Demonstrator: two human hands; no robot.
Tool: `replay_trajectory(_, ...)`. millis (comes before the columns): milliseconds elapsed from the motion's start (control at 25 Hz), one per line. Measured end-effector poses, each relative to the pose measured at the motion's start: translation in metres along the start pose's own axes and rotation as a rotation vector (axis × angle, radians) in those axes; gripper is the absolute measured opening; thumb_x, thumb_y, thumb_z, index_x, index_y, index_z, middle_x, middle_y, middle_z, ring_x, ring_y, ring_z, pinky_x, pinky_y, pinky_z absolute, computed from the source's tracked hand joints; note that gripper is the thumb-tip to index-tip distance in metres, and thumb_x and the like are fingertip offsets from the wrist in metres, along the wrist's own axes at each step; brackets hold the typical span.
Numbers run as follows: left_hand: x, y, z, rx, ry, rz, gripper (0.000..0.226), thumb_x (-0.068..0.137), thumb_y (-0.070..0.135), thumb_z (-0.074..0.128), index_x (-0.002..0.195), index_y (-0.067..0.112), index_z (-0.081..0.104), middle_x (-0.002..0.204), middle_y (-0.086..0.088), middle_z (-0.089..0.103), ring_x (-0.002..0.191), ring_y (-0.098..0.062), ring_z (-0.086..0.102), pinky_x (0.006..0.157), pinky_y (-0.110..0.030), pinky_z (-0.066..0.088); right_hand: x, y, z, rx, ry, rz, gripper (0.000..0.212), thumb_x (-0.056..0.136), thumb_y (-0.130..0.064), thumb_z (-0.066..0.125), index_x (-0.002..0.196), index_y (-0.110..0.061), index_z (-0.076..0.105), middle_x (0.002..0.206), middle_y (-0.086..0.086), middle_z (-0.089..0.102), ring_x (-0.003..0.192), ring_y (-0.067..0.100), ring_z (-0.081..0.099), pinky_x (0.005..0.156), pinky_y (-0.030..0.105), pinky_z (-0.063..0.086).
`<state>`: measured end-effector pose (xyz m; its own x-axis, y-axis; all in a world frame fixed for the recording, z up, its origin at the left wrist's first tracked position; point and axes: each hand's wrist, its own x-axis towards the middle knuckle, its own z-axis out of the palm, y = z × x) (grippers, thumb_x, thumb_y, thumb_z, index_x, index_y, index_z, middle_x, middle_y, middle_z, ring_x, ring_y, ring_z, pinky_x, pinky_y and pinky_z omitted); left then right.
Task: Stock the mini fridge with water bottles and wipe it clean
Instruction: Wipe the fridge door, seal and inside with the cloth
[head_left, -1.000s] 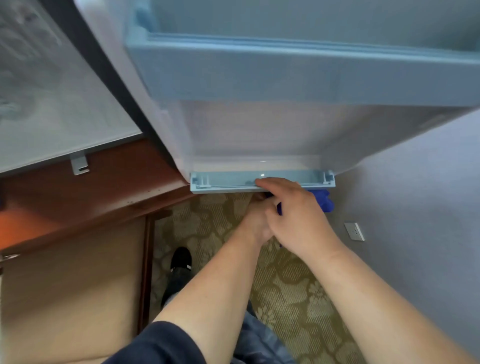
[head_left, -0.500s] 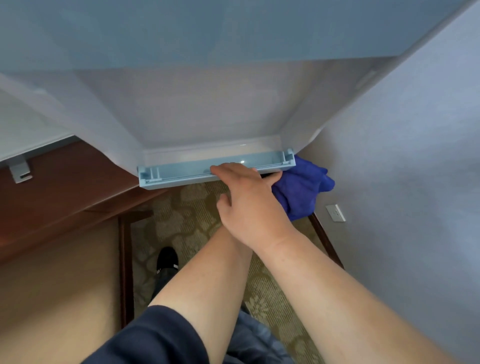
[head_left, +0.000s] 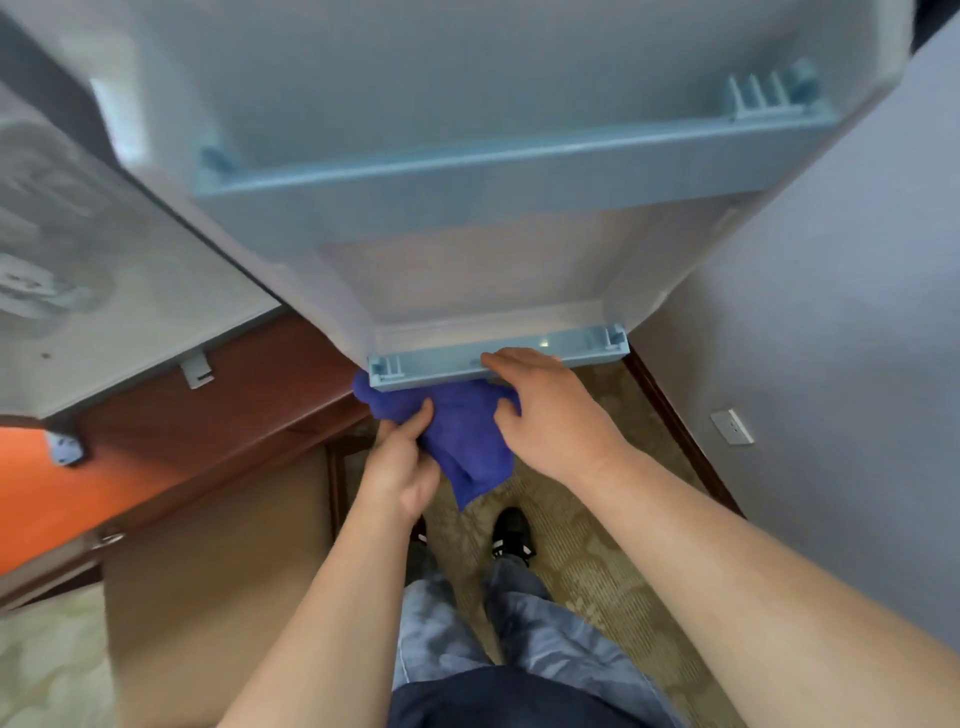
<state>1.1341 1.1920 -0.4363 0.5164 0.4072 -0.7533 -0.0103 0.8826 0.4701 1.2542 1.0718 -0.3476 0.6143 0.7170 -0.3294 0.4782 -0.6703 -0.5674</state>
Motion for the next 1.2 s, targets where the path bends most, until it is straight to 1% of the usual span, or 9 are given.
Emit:
replay_trajectory(120,-0.028,0.033,-0.021,0.077,0.054,0.053,0.052,0.096,-0.002,0.057,0.145,0.014,0.05,0.137,-0.021,0.063,0.125,-0.039,0.061,0.102,-0.053,0.05,-0.005,-0.01,-0.003,-0.006,0.005,0.039,0.053,0.094,-0.017,0.058,0.147,-0.017,0.053,0.152,0.003,0.052,0.141,0.024,0.045,0.121,0.03,0.03)
replay_trajectory(240,-0.056,0.082,-0.037,0.281,0.185,0.177,0.044,0.092,-0.007,0.063,0.132,0.01,0.057,0.125,-0.021,0.069,0.113,-0.037,0.068,0.09,-0.045,0.055,-0.01,-0.036,-0.014,-0.079,-0.014,0.065,0.053,0.099,-0.027,0.057,0.151,-0.02,0.048,0.157,0.002,0.045,0.147,0.023,0.037,0.124,0.033,0.024)
replay_trajectory(400,-0.083,0.152,-0.036,0.463,0.217,0.347,0.046,0.082,0.012,0.075,0.126,0.02,0.062,0.117,-0.007,0.074,0.109,-0.03,0.071,0.098,-0.051,0.055,-0.015,-0.101,-0.028,-0.072,0.081,-0.121,0.045,0.098,-0.028,0.059,0.143,-0.024,0.058,0.145,-0.005,0.058,0.136,0.017,0.048,0.119,0.032,0.033)
replay_trajectory(520,-0.095,0.191,-0.018,0.611,0.166,0.485,0.034,0.084,0.012,0.073,0.113,0.029,0.064,0.106,0.003,0.075,0.101,-0.017,0.072,0.094,-0.042,0.056,-0.016,-0.147,-0.029,-0.035,0.147,-0.232,0.036,0.094,-0.026,0.063,0.13,-0.025,0.067,0.13,-0.009,0.067,0.123,0.011,0.058,0.109,0.019,0.037)
replay_trajectory(600,-0.102,0.208,-0.005,0.642,0.116,0.552,0.03,0.086,0.007,0.07,0.103,0.031,0.064,0.1,0.007,0.074,0.098,-0.011,0.07,0.086,-0.031,0.055,-0.016,-0.166,-0.027,-0.043,0.15,-0.229,0.033,0.094,-0.029,0.063,0.127,-0.028,0.069,0.127,-0.011,0.067,0.121,0.009,0.059,0.108,0.02,0.04)
replay_trajectory(720,-0.117,0.224,0.009,0.705,0.061,0.659,0.03,0.086,0.009,0.07,0.109,0.028,0.063,0.101,0.011,0.071,0.098,-0.002,0.066,0.079,-0.018,0.05,-0.026,-0.191,-0.033,0.006,0.225,-0.233,0.023,0.095,-0.028,0.063,0.116,-0.03,0.072,0.112,-0.018,0.069,0.107,0.0,0.063,0.098,0.018,0.047)
replay_trajectory(840,-0.138,0.246,0.028,0.684,-0.052,0.811,0.039,0.084,0.002,0.068,0.114,0.026,0.063,0.104,0.014,0.07,0.099,0.008,0.064,0.084,-0.013,0.049,-0.038,-0.227,-0.054,0.1,0.409,-0.291,0.015,0.095,-0.017,0.067,0.103,-0.026,0.076,0.096,-0.018,0.072,0.095,-0.001,0.066,0.085,0.01,0.047)
replay_trajectory(1000,-0.158,0.283,0.057,0.653,-0.185,1.03,0.052,0.078,-0.011,0.06,0.123,0.015,0.065,0.115,0.006,0.072,0.11,0.001,0.064,0.095,-0.016,0.048,-0.036,-0.273,-0.087,0.076,0.617,-0.383,0.014,0.093,-0.01,0.068,0.098,-0.02,0.077,0.091,-0.012,0.073,0.088,0.005,0.068,0.082,0.013,0.047)
replay_trajectory(1200,-0.146,0.295,0.061,0.786,-0.207,0.931,0.05,0.079,0.0,0.06,0.108,0.04,0.066,0.099,0.02,0.072,0.095,0.01,0.063,0.082,-0.009,0.046,-0.032,-0.291,-0.111,0.071,0.719,-0.329,0.015,0.095,-0.012,0.065,0.094,-0.022,0.076,0.088,-0.014,0.074,0.087,0.006,0.07,0.08,0.014,0.049)
